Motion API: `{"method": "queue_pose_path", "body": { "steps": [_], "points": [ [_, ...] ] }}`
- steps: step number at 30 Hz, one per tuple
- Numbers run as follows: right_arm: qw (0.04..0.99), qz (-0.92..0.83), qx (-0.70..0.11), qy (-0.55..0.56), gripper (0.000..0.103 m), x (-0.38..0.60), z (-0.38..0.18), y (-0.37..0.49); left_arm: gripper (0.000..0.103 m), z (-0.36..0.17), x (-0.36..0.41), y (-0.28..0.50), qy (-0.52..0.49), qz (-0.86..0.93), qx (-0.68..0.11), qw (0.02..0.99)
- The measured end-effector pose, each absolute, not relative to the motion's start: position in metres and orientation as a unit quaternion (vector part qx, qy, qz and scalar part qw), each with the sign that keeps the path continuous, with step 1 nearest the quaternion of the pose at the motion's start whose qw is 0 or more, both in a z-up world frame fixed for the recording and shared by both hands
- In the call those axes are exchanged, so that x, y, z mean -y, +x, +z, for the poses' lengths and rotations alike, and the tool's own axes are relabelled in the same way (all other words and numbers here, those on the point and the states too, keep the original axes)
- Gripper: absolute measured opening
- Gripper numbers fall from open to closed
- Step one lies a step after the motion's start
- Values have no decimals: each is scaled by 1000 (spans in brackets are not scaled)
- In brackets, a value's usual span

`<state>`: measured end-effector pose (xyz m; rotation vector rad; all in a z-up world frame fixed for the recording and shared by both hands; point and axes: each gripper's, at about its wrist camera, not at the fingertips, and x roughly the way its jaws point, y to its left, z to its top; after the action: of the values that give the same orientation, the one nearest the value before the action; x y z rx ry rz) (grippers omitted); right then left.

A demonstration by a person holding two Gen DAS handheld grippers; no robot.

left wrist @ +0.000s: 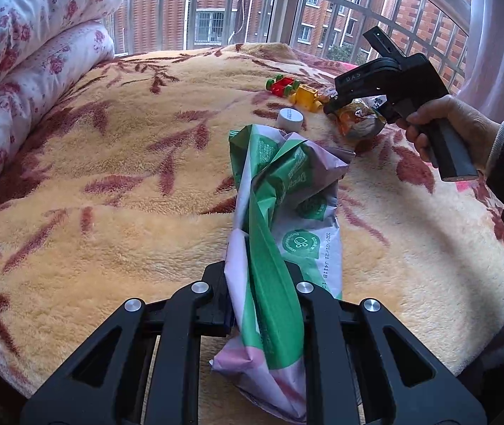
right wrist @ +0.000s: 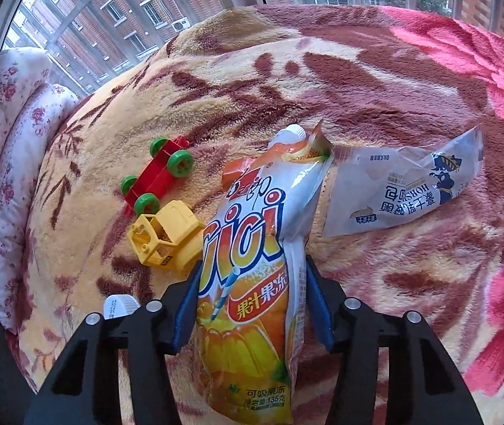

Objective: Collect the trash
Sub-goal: 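Grasp orange juice pouch with right tool while left tool holds green bag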

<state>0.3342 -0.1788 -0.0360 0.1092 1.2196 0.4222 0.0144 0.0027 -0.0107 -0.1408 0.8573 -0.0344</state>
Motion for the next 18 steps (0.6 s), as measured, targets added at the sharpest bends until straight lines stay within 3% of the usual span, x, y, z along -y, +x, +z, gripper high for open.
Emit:
{"method": "queue_pose_path", "body": {
  "steps": [9, 18],
  "points": [
    [820, 201, -532, 59, 50, 194, -28, 297, 14, -11, -2, 14, -70, -11, -415, 907],
    [830, 230, -505, 61, 50, 212, -31, 203, 15, -12, -1, 12, -65, -6, -410, 910]
  ]
}}
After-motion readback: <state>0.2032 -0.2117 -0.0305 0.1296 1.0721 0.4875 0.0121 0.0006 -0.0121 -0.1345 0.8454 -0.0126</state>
